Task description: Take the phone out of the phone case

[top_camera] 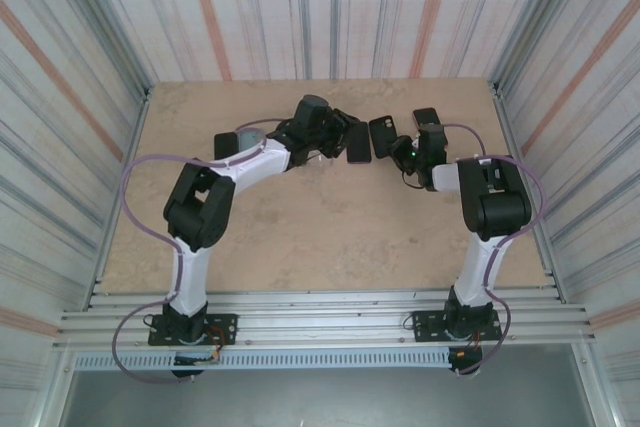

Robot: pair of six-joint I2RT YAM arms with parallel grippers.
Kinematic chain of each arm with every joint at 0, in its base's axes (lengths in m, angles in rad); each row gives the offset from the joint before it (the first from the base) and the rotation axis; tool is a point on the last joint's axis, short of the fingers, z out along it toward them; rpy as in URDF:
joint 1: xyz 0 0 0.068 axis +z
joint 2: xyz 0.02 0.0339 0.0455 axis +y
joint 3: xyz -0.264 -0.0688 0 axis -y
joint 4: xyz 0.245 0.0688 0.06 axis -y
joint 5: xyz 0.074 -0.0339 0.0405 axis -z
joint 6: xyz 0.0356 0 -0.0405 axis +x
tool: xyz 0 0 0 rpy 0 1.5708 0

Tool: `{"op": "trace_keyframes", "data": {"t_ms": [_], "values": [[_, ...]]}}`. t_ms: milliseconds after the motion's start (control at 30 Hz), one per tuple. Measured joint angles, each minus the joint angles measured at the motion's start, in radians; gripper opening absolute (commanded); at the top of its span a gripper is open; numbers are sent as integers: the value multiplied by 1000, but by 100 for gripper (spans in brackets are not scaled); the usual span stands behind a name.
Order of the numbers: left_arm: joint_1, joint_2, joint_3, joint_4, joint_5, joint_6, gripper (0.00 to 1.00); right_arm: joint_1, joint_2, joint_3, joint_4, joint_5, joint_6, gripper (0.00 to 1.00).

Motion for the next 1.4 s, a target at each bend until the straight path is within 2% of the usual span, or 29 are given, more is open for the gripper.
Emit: {"op": "trace_keyframes", "data": {"t_ms": [267, 400, 500, 567, 633, 767, 800, 867, 1100, 1133, 1400], "values": [[21, -12, -13, 14, 21, 16, 70, 0, -43, 0, -138, 16, -75, 62], [26, -21, -19, 15, 27, 23, 72, 1, -112, 0, -216, 46, -122, 64], [28, -28, -19, 18, 44, 27, 76, 1, -165, -13, -258, 72, -155, 66], [28, -34, -19, 18, 55, 34, 80, -1, -193, -15, -297, 95, -185, 71], [28, -41, -19, 18, 71, 48, 81, -5, -220, -13, -349, 130, -237, 81], [28, -62, -19, 13, 103, 98, 87, -21, -242, 49, -494, 232, -373, 86], [28, -68, -19, 12, 109, 108, 89, -28, -242, 69, -519, 249, -401, 91], [29, -80, -19, 11, 126, 126, 98, -48, -242, 124, -580, 288, -476, 92], [41, -118, -25, 17, 177, 158, 99, -108, -145, 332, -729, 335, -713, 94], [43, -124, -30, 19, 182, 158, 99, -117, -121, 359, -749, 333, -748, 99], [61, -148, -76, 38, 218, 158, 99, -171, 60, 546, -870, 274, -962, 99]]}}
